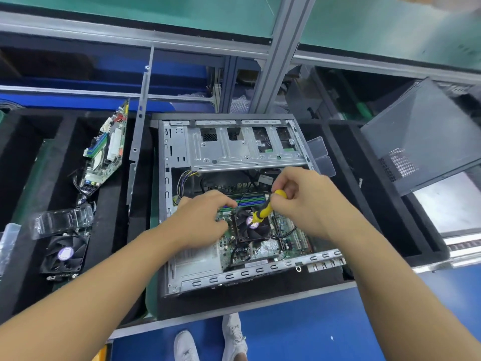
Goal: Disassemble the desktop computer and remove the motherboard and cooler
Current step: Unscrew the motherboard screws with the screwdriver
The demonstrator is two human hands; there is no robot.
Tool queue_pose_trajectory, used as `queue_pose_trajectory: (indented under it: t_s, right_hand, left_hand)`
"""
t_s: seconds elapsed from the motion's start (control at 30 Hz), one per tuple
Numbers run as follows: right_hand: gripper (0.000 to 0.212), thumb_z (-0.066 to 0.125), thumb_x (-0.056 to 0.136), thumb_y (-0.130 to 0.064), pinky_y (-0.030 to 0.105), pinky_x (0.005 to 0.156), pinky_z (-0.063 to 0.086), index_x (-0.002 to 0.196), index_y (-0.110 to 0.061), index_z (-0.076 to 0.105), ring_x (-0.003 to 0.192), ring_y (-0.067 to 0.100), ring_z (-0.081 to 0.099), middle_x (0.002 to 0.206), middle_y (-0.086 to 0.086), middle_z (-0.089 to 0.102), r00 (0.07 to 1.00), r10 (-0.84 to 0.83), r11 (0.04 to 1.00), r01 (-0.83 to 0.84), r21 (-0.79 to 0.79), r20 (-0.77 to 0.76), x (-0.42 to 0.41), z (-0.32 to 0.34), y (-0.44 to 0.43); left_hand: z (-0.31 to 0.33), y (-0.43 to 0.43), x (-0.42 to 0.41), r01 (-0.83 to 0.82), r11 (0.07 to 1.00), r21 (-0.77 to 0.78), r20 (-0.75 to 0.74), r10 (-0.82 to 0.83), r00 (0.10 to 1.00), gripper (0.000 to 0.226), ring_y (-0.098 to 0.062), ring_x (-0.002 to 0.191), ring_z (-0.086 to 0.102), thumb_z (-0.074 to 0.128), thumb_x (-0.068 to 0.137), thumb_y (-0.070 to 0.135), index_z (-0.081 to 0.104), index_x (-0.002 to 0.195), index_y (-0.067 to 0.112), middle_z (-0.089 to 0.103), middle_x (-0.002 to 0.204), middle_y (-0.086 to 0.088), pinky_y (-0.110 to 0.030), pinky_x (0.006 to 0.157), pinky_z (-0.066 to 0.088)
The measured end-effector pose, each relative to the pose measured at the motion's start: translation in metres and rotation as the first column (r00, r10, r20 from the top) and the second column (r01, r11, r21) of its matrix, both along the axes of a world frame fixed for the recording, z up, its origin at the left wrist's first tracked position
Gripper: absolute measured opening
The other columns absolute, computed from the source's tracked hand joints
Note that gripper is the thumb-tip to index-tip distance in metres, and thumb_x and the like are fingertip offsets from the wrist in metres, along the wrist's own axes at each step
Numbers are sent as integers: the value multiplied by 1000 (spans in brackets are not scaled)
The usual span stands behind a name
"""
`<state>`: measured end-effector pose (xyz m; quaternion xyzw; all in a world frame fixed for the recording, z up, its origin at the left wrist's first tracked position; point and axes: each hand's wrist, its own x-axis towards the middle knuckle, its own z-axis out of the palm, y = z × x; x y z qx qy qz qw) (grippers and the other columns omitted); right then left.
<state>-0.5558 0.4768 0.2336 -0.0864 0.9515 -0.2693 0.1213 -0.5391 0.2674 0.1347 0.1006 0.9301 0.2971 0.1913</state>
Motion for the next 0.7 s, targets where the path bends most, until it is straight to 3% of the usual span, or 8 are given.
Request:
queue_pose_trajectory:
  t_s: [0.07, 0.17, 0.27, 0.33, 0.43, 0.57, 0.7]
  right_hand:
    - [4, 64, 82, -24, 21, 50, 40, 81, -25, 60, 53, 7, 44, 64, -3, 57, 998, -38, 997, 35, -63, -41, -2, 4, 6]
    - [5, 62, 83, -22, 23, 52, 40, 78, -23, 61, 53, 8, 43, 66, 4, 58, 989, -97, 988, 81, -132, -115, -2, 10, 11]
    - [4, 62, 83, -21, 22, 54, 41, 79, -22, 61, 55, 7, 44, 67, 1, 59, 977, -149, 976, 122, -178, -150, -1, 17, 16]
    - [3, 62, 84, -22, 17, 54, 40, 80, -22, 61, 56, 4, 46, 67, -2, 58, 972, -168, 972, 137, -190, -163, -1, 21, 21]
    - [3, 61, 84, -23, 10, 47, 38, 81, -23, 62, 55, 1, 47, 64, -5, 57, 962, -210, 963, 172, -210, -175, 1, 28, 30]
    - [3, 60, 83, -22, 12, 45, 38, 80, -22, 61, 53, 2, 46, 64, -5, 57, 955, -238, 953, 195, -231, -177, 4, 30, 42]
    - [3, 60, 85, -22, 12, 48, 38, 82, -21, 61, 55, 4, 43, 70, 3, 59, 951, -259, 945, 213, -247, -170, 4, 26, 50]
  left_hand:
    - [0, 5, -3, 21, 997, -69, -10, -22, 1000, 50, -9, 130, 47, 53, 90, 25, 49, 136, 42, 47, 144, 16, -43, 112, 20]
    - [-6, 14, -8, 39, 984, -173, -75, -53, 996, 56, -8, 119, 55, 59, 86, 42, 46, 140, 43, 66, 123, 13, -35, 105, 17]
    - [-10, 23, -12, 5, 990, -144, -119, -22, 993, 57, -6, 106, 59, 68, 81, 57, 54, 134, 41, 69, 107, 19, -30, 101, 21]
    - [-9, 29, -16, -49, 998, -26, -111, 46, 993, 57, -4, 98, 63, 77, 76, 53, 63, 129, 34, 69, 98, 22, -30, 103, 36]
    - [-5, 37, -19, -97, 992, 81, -125, 107, 986, 41, 4, 81, 65, 83, 75, 43, 75, 112, 26, 73, 84, 20, -29, 86, 54]
    - [4, 44, -24, -77, 993, 94, -117, 87, 989, 33, 3, 76, 67, 85, 74, 39, 77, 104, 27, 72, 77, 21, -31, 79, 57]
    - [8, 42, -30, -65, 992, 104, -120, 77, 990, 20, 10, 73, 64, 84, 77, 35, 78, 96, 31, 71, 75, 22, -24, 77, 55]
